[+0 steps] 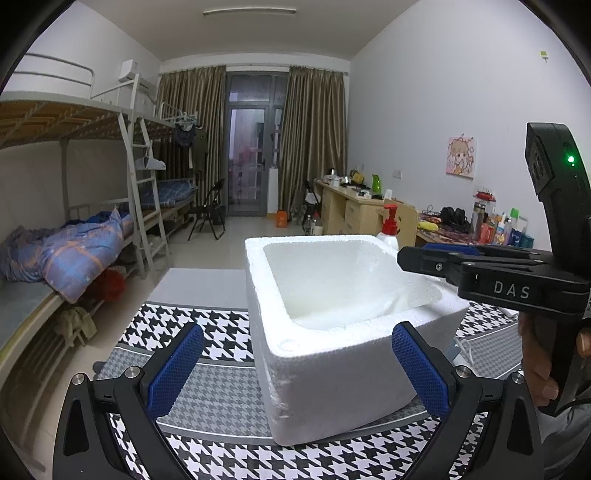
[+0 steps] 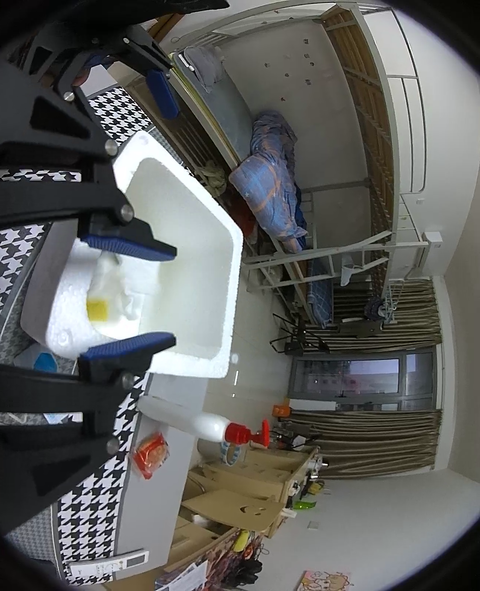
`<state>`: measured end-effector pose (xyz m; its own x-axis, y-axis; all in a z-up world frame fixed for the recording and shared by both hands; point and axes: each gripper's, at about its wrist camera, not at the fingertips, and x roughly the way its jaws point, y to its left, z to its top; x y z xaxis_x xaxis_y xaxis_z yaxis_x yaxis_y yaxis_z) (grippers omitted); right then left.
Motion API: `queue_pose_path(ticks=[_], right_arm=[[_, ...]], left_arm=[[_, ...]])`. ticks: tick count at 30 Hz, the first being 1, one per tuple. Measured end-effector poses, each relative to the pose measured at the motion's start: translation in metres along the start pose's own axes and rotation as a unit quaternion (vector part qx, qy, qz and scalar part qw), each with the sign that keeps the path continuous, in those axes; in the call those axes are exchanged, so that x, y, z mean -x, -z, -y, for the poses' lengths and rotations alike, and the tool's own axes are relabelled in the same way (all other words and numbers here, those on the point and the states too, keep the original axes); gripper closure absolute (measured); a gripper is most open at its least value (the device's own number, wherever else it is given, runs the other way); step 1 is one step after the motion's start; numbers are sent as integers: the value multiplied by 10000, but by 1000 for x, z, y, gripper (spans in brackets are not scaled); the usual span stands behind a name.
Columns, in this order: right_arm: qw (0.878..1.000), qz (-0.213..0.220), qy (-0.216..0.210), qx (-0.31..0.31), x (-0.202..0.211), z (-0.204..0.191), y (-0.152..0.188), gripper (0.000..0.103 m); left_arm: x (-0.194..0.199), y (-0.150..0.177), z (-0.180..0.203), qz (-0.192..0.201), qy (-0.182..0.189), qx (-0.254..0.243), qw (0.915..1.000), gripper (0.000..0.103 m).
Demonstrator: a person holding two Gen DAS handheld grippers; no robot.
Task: Organize soft objects
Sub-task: 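Open the right gripper to drop the white masks into the box, then move both tools back from the box toward the blue mask and white stick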
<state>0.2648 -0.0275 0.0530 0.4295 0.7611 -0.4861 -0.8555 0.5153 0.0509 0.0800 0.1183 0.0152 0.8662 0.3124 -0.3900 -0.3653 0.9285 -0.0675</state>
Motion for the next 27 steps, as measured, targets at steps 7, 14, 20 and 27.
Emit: queue_pose_path(ticks=[7,14,20,27], right_arm=[[9999,55,99,-59,9,7,2,58],[9995,185,241,-121,23,18,6,49],[9990,212,354,-143,31,25,11,49],[9983,282,471,-212,43,33,15,49]], left_arm=[[4,2,7,12,63,-38,10000,1],[8,3,20,11,178,-108,9998,1],[12,3,33,17,323,-195,9993,1],[12,6,47,-27,524,-239,9983,1]])
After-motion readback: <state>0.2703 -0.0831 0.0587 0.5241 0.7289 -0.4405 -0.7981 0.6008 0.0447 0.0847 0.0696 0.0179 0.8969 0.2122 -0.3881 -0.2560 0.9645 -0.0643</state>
